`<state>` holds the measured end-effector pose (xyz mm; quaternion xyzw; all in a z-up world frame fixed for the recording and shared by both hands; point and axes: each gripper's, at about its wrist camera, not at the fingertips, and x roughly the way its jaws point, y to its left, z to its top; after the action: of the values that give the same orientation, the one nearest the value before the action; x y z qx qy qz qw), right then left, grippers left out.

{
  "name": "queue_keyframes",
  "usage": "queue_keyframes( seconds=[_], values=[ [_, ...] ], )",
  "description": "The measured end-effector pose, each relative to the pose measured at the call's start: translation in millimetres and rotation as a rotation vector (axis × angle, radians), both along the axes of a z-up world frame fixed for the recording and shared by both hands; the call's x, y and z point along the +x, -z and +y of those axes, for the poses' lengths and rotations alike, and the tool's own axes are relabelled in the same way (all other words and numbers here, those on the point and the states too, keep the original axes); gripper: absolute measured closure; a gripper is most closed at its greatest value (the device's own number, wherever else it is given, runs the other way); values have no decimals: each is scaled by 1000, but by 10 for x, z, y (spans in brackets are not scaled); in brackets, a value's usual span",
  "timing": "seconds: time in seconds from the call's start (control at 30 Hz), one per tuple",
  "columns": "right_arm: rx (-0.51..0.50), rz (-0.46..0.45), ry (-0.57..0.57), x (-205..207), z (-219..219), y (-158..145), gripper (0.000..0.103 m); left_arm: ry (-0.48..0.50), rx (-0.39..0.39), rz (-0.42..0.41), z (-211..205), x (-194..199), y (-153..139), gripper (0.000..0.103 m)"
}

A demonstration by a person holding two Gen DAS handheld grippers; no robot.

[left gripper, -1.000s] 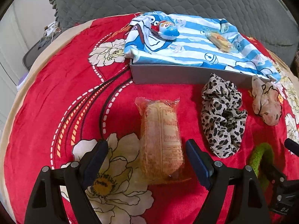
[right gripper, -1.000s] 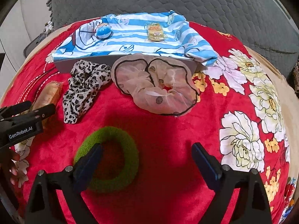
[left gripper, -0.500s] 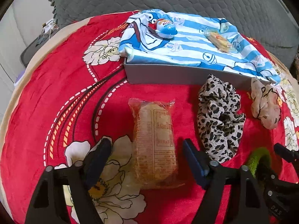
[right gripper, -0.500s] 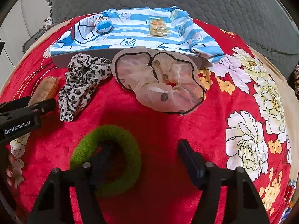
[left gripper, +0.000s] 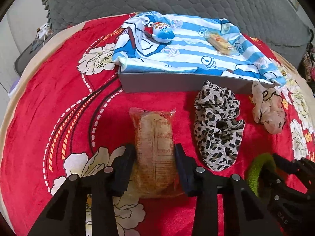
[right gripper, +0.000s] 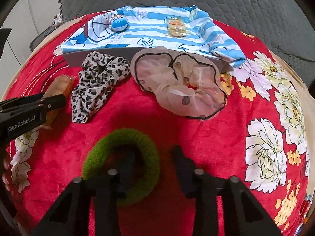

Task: Organize objects
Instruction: 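Close the left tool on the packaged bread while the right tool grasps the green hair tie, then lift the bread with the left tool while the right tool lifts the hair tie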

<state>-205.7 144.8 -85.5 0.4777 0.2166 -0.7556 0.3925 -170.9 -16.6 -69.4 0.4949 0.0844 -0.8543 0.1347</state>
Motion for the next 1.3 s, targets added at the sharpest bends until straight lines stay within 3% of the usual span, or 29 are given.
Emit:
queue_keyframes(
  seconds=[0.13, 0.3, 0.67, 1.3],
  values=[
    [1, -10, -15, 28, -15, 0, 86, 3, 5, 5, -2, 13, 1, 64],
    [-6, -27, -17, 34, 0, -5, 89, 2, -3, 12, 18, 28, -11, 65],
    [-44, -50, 3, 26, 65, -99, 90, -16, -14, 18, 43, 75, -69, 65],
    [-127, -5, 23, 45, 184, -418, 90, -26, -35, 59, 251, 237, -371, 65]
  ],
)
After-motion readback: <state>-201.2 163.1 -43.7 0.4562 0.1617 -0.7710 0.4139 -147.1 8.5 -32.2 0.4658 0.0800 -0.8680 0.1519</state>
